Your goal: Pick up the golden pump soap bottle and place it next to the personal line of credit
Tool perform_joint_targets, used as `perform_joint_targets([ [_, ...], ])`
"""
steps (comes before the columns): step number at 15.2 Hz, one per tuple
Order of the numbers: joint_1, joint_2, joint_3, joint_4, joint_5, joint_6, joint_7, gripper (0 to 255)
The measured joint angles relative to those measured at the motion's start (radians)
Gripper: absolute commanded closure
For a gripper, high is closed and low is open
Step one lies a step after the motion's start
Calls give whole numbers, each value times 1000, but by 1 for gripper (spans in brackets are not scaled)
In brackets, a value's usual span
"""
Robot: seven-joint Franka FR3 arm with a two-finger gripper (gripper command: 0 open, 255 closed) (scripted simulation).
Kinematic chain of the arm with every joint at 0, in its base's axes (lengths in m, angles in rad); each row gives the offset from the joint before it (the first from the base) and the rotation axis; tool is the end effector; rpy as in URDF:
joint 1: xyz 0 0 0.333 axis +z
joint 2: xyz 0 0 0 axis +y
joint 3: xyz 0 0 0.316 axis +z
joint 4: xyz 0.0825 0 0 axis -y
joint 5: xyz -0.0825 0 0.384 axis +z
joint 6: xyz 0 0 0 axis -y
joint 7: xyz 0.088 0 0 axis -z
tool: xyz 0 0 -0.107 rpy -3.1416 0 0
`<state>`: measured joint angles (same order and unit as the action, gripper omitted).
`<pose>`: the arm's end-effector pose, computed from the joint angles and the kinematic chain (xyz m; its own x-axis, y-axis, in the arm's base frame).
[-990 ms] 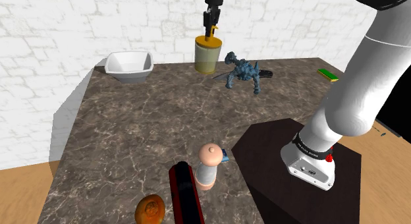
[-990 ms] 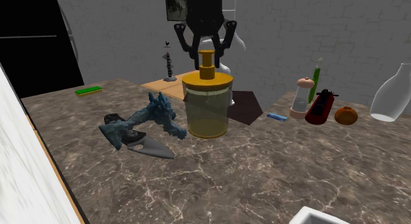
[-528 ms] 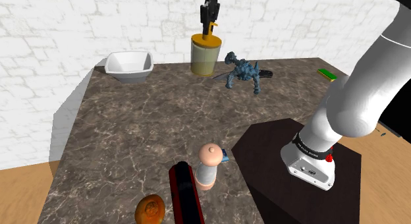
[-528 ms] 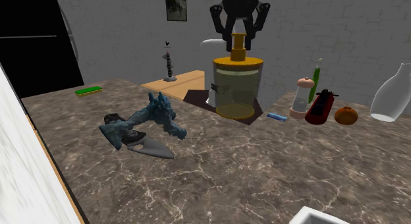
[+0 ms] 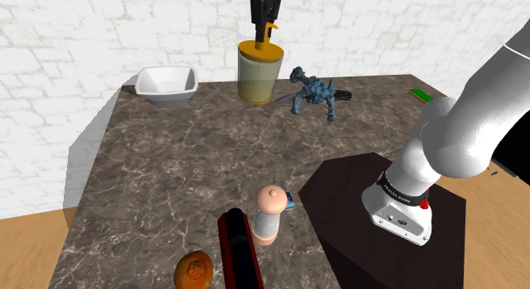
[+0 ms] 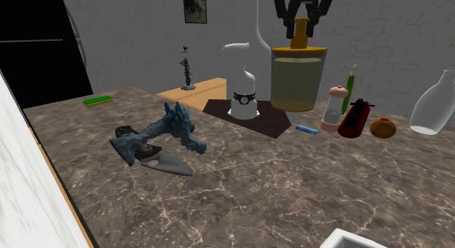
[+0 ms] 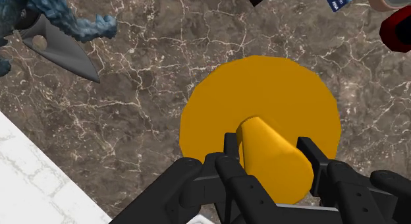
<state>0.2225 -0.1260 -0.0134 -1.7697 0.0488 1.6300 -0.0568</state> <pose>0.5054 0.1119 0.6031 0.9655 0.2600 -0.0109 0.2592 -0.9645 -0.0510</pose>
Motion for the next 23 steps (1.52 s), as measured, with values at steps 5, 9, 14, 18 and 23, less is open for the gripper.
perform_joint_targets([
  [5, 46, -27, 61, 43, 10, -63, 109, 255],
  [9, 84, -33, 114, 80, 19, -101, 203, 255],
  [14, 133, -11, 183, 184, 27, -176, 326, 255],
  [18, 168, 14, 231, 245, 27, -207, 412, 255],
  [23, 173, -12, 237, 159, 33, -147, 419, 255],
])
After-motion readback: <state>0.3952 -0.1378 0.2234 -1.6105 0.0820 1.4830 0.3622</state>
